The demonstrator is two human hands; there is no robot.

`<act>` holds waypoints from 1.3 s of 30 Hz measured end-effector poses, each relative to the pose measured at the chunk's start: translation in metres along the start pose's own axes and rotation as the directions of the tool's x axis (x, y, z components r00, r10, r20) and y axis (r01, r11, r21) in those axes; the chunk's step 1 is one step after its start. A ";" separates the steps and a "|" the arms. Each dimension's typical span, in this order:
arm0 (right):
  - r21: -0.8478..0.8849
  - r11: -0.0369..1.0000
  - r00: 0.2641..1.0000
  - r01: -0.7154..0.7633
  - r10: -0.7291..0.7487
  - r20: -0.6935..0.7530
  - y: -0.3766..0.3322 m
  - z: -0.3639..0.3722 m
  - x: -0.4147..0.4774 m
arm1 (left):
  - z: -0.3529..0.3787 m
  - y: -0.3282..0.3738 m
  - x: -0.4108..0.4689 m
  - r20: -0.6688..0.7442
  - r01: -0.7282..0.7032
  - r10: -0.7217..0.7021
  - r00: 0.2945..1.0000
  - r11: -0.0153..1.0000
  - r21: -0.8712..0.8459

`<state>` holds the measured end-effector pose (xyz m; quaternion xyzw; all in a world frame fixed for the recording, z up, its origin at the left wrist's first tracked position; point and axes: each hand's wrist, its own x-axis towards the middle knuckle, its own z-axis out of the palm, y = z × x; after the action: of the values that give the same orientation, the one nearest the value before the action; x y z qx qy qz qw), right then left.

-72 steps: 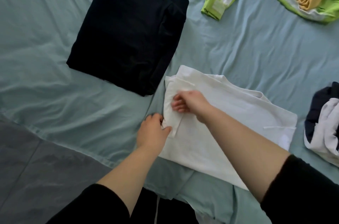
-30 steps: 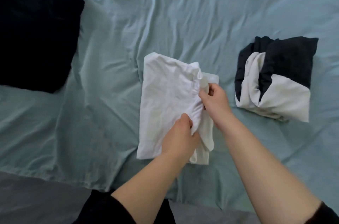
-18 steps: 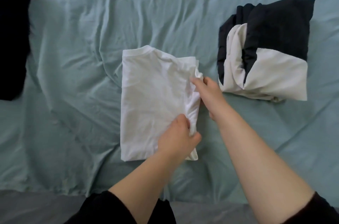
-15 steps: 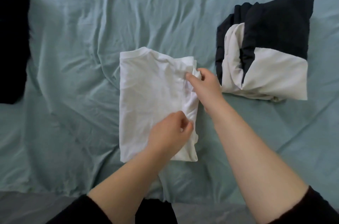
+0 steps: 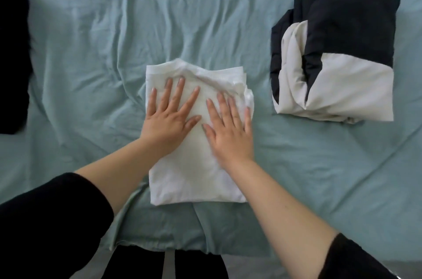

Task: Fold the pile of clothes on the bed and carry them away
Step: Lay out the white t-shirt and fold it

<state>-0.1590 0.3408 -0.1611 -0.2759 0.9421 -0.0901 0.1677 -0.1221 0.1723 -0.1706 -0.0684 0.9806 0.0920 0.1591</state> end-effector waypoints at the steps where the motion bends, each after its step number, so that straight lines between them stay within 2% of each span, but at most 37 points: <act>1: -0.035 0.999 0.999 -0.007 0.008 0.032 0.007 0.006 -0.002 | -0.001 -0.005 0.001 0.080 0.009 -0.009 0.997 1.000 0.000; 2: -0.067 0.998 0.999 -0.022 0.024 0.039 0.012 0.009 -0.001 | -0.001 -0.009 0.004 0.145 0.018 -0.017 0.989 1.000 -0.004; 4: -0.099 0.993 0.997 -0.057 0.061 0.036 0.008 0.011 0.001 | -0.002 -0.010 0.007 0.188 0.019 -0.016 0.982 1.000 -0.016; 6: -0.094 0.994 0.998 -0.060 0.063 0.024 -0.001 0.009 -0.010 | -0.007 -0.004 -0.003 0.109 -0.010 0.009 0.994 1.000 0.009; 8: -0.163 0.986 0.999 0.030 -0.025 0.035 0.004 0.008 -0.041 | -0.004 -0.001 -0.032 0.039 -0.045 0.044 0.998 0.999 0.028; 11: -0.240 0.966 0.994 0.097 -0.081 0.077 0.026 0.003 -0.084 | 0.011 -0.014 -0.086 0.276 -0.111 0.089 0.957 0.992 0.065; 12: -0.231 0.969 0.993 0.091 -0.072 0.091 0.029 0.000 -0.091 | 0.016 -0.020 -0.097 0.336 -0.111 0.081 0.939 0.991 0.073; 14: -0.174 0.983 0.992 0.061 -0.039 0.123 0.026 -0.005 -0.094 | 0.016 -0.028 -0.103 0.337 -0.119 0.097 0.937 0.992 0.044; 15: -0.088 0.996 0.992 -0.010 0.020 0.123 0.023 -0.007 -0.091 | 0.013 -0.028 -0.102 0.287 -0.091 0.088 0.954 0.996 -0.003; 16: 0.065 0.988 0.987 -0.137 0.130 0.097 0.022 -0.010 -0.088 | 0.008 -0.026 -0.100 0.189 -0.005 0.021 0.982 0.996 -0.085; 17: 0.276 0.914 0.954 -0.299 0.288 0.081 0.022 -0.014 -0.082 | 0.003 -0.023 -0.097 0.085 0.150 -0.135 0.987 0.964 -0.218; 18: 0.477 0.761 0.887 -0.440 0.452 0.097 0.023 -0.019 -0.075 | -0.002 -0.020 -0.093 0.053 0.335 -0.343 0.938 0.856 -0.394; 19: 0.611 0.588 0.805 -0.530 0.575 0.145 0.024 -0.023 -0.068 | -0.006 -0.018 -0.089 0.097 0.473 -0.510 0.854 0.686 -0.553; 20: 0.670 0.450 0.734 -0.591 0.645 0.214 0.025 -0.026 -0.060 | -0.008 -0.015 -0.084 0.187 0.558 -0.607 0.773 0.508 -0.656; 21: 0.675 0.391 0.695 -0.626 0.672 0.255 0.025 -0.027 -0.054 | -0.008 -0.011 -0.079 0.278 0.600 -0.626 0.728 0.387 -0.700; 22: 0.661 0.384 0.686 -0.645 0.672 0.279 0.024 -0.027 -0.048 | -0.008 -0.006 -0.075 0.339 0.621 -0.606 0.720 0.345 -0.704; 24: 0.622 0.413 0.698 -0.665 0.639 0.322 0.019 -0.025 -0.037 | -0.006 0.001 -0.070 0.374 0.647 -0.592 0.714 0.354 -0.676; 26: 0.614 0.380 0.687 -0.692 0.608 0.397 0.014 -0.025 -0.029 | -0.002 0.001 -0.068 0.357 0.636 -0.607 0.710 0.334 -0.696; 29: 0.722 0.118 0.667 -0.682 0.504 0.548 0.003 -0.040 -0.023 | -0.007 -0.006 -0.072 0.334 0.490 -0.557 0.760 0.154 -0.858; 30: 0.741 0.067 0.681 -0.668 0.457 0.572 -0.003 -0.046 -0.023 | -0.014 -0.011 -0.074 0.313 0.444 -0.546 0.777 0.124 -0.887; 35: 0.804 0.019 0.752 -0.594 0.366 0.548 -0.057 -0.076 -0.019 | -0.073 -0.063 -0.082 0.267 0.310 -0.454 0.850 0.022 -0.951; 39: 0.858 0.047 0.817 -0.512 0.335 0.469 -0.128 -0.085 0.001 | -0.116 -0.132 -0.099 0.236 0.274 -0.457 0.857 0.017 -0.962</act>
<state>-0.1281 0.2408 -0.0486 0.1767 0.6913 -0.5846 0.3861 -0.0417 0.0303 -0.0510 -0.4113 0.6295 0.6588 0.0231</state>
